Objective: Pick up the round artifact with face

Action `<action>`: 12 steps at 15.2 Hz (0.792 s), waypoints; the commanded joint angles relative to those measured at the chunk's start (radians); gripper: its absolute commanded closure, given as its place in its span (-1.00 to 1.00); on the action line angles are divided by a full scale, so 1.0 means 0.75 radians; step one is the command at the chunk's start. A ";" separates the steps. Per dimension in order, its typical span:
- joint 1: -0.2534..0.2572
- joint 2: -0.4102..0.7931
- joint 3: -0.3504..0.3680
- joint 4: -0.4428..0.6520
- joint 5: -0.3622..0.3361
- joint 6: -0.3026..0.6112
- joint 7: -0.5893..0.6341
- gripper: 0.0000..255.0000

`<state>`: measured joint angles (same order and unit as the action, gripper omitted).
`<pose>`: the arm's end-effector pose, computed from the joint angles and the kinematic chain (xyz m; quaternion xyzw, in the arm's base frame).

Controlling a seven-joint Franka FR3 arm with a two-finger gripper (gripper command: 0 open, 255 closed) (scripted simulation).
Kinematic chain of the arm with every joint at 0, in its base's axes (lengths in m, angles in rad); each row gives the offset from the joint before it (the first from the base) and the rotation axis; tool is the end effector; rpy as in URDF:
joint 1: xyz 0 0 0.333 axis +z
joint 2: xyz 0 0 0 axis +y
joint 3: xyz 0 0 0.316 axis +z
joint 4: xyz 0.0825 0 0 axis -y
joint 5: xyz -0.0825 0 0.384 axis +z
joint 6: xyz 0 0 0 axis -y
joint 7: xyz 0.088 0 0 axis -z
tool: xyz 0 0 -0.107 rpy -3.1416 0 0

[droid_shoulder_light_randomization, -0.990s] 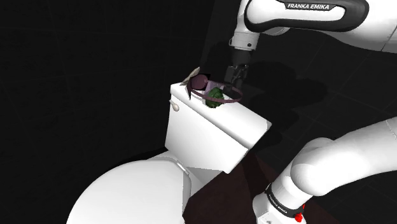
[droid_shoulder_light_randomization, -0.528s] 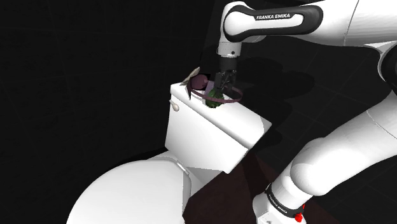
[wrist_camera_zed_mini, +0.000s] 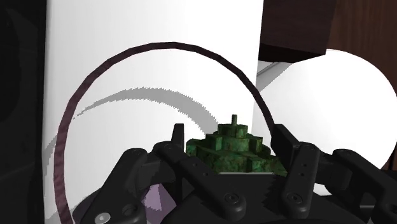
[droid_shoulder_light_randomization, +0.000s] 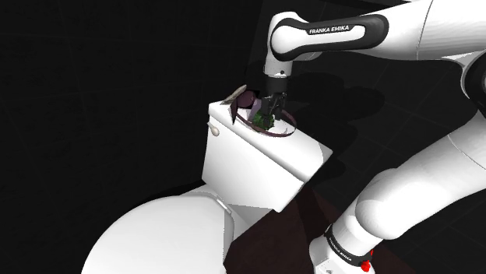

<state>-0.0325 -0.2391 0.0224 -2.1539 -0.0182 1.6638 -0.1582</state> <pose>0.4533 -0.0059 0.4822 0.9892 0.0747 -0.1257 0.0009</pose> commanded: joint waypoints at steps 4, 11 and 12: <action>0.000 0.000 0.000 -0.003 0.000 0.001 0.001 1.00; 0.000 -0.004 -0.001 0.047 0.000 -0.053 -0.002 1.00; 0.000 -0.006 -0.001 0.063 0.000 -0.071 -0.002 1.00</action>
<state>-0.0330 -0.2415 0.0211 -2.1178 -0.0190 1.6240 -0.1605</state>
